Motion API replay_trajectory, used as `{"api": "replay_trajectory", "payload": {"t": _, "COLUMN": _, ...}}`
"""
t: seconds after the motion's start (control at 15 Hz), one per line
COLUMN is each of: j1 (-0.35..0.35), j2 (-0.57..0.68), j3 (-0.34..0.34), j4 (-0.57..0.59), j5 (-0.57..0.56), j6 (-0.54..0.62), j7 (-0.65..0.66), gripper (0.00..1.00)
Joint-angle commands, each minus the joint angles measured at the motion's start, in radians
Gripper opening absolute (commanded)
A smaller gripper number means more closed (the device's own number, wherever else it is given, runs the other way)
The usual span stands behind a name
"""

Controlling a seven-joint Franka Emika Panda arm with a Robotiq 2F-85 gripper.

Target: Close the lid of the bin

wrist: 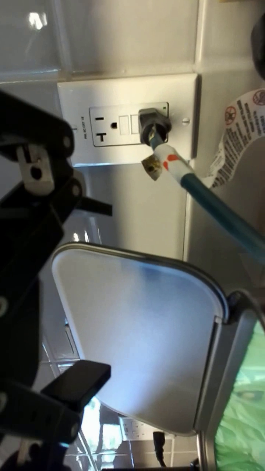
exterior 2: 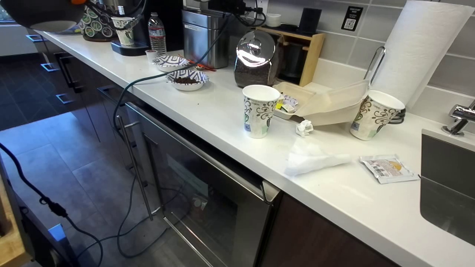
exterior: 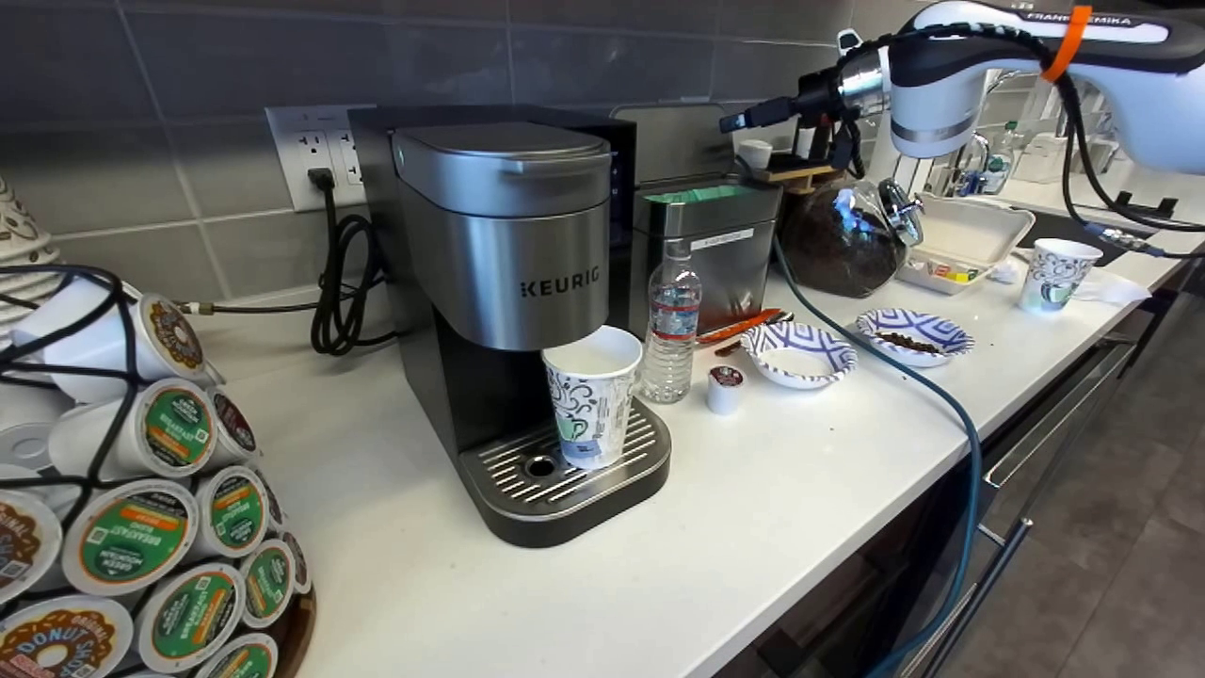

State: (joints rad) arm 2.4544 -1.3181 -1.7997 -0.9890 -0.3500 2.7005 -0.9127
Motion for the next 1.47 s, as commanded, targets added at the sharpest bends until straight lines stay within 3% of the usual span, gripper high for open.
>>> {"api": "replay_trajectory", "payload": {"t": 0.0, "j1": 0.000, "j2": -0.028, "j3": 0.014, "j4": -0.001, "j5": -0.032, "j6": -0.024, "j7": -0.009, "gripper": 1.00}}
{"api": "replay_trajectory", "payload": {"t": 0.6, "j1": -0.011, "j2": -0.058, "j3": 0.143, "j4": 0.033, "j5": 0.023, "j6": -0.289, "j7": -0.008, "gripper": 1.00}}
{"api": "replay_trajectory", "payload": {"t": 0.67, "j1": 0.024, "j2": -0.060, "j3": 0.144, "j4": 0.096, "j5": 0.026, "j6": -0.341, "j7": 0.003, "gripper": 1.00}}
{"api": "replay_trajectory", "payload": {"t": 0.8, "j1": -0.011, "j2": -0.044, "j3": 0.144, "j4": 0.070, "j5": 0.024, "j6": -0.390, "j7": 0.053, "gripper": 1.00}}
{"api": "replay_trajectory", "payload": {"t": 1.0, "j1": -0.006, "j2": -0.028, "j3": 0.122, "j4": 0.106, "j5": 0.007, "j6": -0.441, "j7": 0.135, "gripper": 1.00}}
{"api": "replay_trajectory", "payload": {"t": 1.4, "j1": -0.063, "j2": 0.061, "j3": -0.014, "j4": 0.031, "j5": -0.014, "j6": -0.436, "j7": 0.374, "gripper": 1.00}}
